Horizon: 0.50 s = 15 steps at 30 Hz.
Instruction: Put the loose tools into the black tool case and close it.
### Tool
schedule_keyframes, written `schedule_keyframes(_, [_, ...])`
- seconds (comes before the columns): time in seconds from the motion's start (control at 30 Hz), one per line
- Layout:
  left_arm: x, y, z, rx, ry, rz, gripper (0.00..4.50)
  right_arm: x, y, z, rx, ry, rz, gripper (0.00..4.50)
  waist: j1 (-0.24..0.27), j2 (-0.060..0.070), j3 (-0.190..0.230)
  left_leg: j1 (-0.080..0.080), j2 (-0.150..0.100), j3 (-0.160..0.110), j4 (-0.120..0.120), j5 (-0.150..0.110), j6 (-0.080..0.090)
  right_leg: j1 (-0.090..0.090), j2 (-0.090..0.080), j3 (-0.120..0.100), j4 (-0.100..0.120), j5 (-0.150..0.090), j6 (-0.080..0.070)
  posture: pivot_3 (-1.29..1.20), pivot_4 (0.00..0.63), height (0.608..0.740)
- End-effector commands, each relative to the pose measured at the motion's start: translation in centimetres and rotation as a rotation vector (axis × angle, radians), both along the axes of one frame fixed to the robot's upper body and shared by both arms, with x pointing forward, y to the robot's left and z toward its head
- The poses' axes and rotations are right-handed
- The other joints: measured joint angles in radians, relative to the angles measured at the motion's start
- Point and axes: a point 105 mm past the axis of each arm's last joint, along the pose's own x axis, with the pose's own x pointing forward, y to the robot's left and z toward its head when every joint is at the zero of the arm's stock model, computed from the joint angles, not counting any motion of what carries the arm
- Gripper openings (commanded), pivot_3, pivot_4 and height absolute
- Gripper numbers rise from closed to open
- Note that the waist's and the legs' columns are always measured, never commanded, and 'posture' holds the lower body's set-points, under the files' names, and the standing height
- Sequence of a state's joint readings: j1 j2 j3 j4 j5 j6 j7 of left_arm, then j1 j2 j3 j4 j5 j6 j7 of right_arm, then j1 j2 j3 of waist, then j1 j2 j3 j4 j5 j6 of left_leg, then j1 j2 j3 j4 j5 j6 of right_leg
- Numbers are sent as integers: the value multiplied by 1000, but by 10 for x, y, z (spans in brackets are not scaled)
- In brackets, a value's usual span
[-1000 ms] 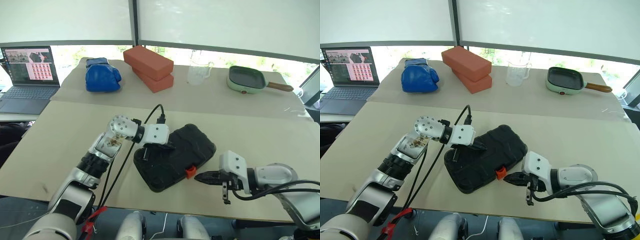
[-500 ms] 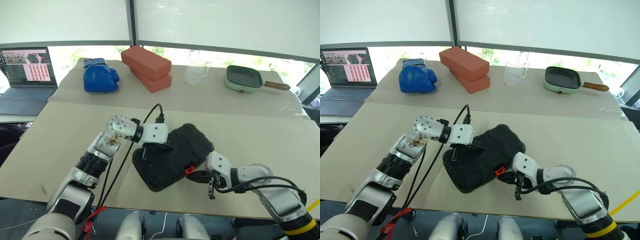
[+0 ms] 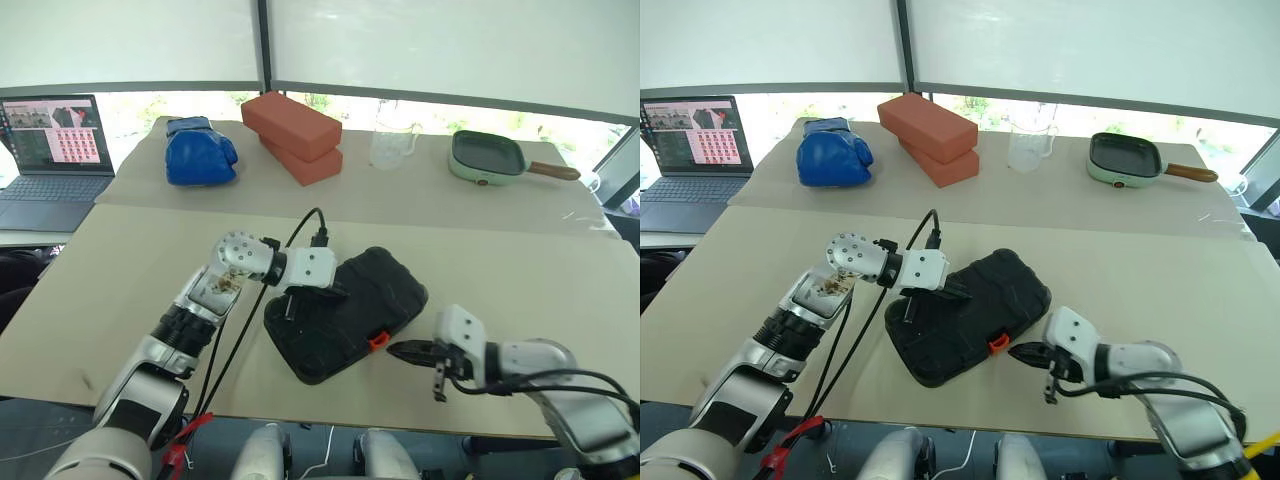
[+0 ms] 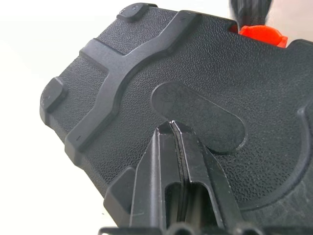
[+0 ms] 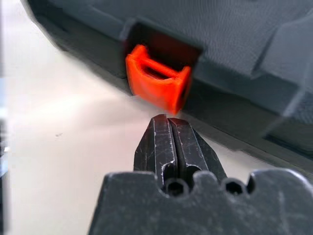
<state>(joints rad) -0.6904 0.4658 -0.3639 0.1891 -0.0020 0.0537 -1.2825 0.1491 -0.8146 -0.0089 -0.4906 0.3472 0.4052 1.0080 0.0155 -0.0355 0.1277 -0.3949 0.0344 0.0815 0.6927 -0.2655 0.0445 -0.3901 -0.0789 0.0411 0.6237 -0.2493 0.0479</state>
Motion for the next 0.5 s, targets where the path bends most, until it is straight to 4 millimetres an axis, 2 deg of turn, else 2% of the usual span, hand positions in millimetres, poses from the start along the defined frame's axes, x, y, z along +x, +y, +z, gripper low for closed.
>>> schedule_keyframes(0.03, [-3, 52, -20, 34, 216, 187, 1328, -8, -27, 32, 24, -9, -4, 1441, -15, 1, 0, 0, 1, 0, 0, 0, 0, -1, 1, 0, 0, 0, 0, 0, 150, 738])
schedule_keyframes(0.1, [-9, 81, -8, -8, 265, 268, 1895, -9, -42, 49, 34, -1, -12, 2058, -35, 2, 1, 3, 1, 2, -3, 0, 0, -1, 1, 1, 1, -1, -1, 0, 150, 738])
schedule_keyframes(0.17, [-26, 116, 8, -43, 362, 345, 2590, -12, -58, 66, 50, 46, -8, 2836, -50, 2, 2, 7, 3, 4, -10, 0, 0, -1, 1, 4, 1, -1, -3, 0, 150, 738])
schedule_keyframes(0.3, [-56, 161, 31, -59, 451, 464, 4066, -16, -76, 87, 80, 102, 6, 4258, -49, 5, 11, 11, 6, 2, -17, 1, -2, -2, 4, 0, 3, -6, -11, 0, 150, 738])
schedule_keyframes(0.33, [-63, 172, 38, -69, 465, 501, 4398, -15, -80, 92, 93, 98, 3, 4477, -42, 5, 12, 10, 6, 2, -18, 1, -2, -3, 4, 0, 3, -6, -11, 0, 150, 738])
schedule_keyframes(0.5, [-79, 193, 50, -102, 459, 604, 4456, -5, -85, 110, 165, 83, 1, 4493, -18, 5, 16, -4, 5, 3, -16, 2, -4, -18, 2, -1, 4, -6, -9, 0, 150, 738])
